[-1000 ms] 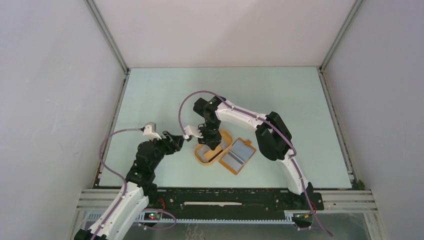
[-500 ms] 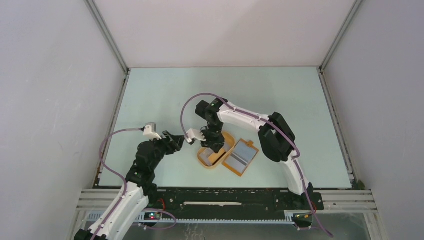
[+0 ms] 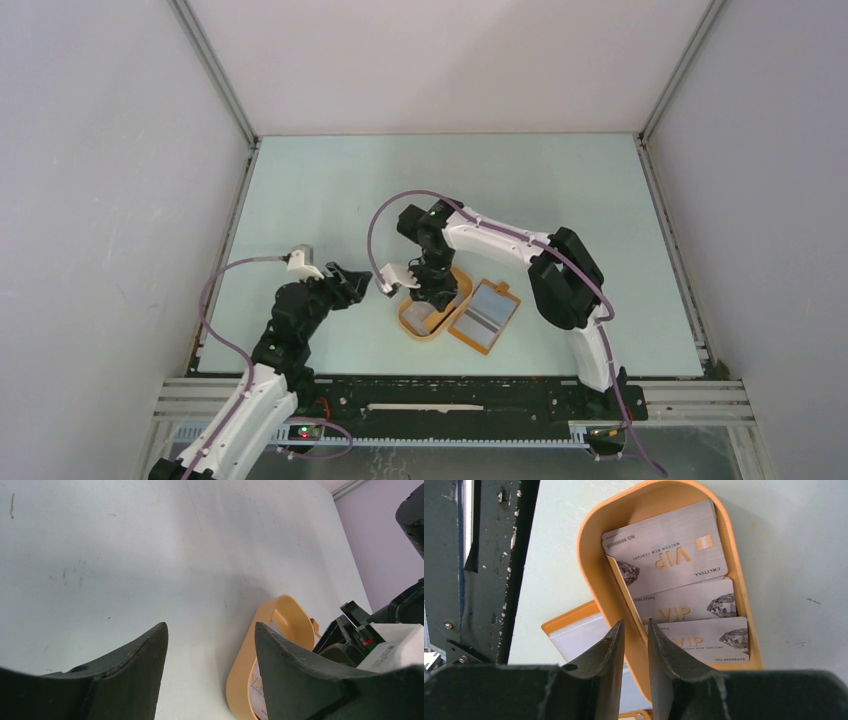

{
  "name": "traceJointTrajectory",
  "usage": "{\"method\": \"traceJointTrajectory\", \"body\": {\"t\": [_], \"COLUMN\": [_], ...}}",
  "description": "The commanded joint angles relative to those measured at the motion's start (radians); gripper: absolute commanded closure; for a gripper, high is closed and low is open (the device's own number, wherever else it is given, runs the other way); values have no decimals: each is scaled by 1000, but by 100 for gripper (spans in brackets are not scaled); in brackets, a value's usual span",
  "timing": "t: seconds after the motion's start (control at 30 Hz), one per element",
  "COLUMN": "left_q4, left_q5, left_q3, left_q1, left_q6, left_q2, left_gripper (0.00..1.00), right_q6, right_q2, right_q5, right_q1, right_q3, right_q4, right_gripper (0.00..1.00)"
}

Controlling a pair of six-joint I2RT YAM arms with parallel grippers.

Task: Put the credit cards into the card holder
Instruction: Pick up the credit card from the storage box.

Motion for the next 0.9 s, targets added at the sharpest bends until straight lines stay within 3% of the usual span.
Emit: {"method": "traceJointTrajectory", "body": {"t": [0.0, 0.43, 0.77, 0.87], "left_q4": [35, 197, 239, 256], "left_q5": [29, 205, 271, 303], "left_q3": [-40, -69, -69, -74], "left_q1": [9, 9, 9, 7], "left_q6": [22, -12, -32, -54], "left_q2": [1, 71, 69, 51], "left_gripper": [31, 35, 36, 37], "right_q6": [-30, -27, -18, -9], "right_q2": [-73, -113, -172, -186], "right_q5": [-2, 14, 6, -15], "right_q1": [14, 15, 1, -12], "right_q3": [-22, -104, -102, -83], "right_q4": [-30, 47, 122, 125], "right_gripper": [68, 73, 99, 100]}}
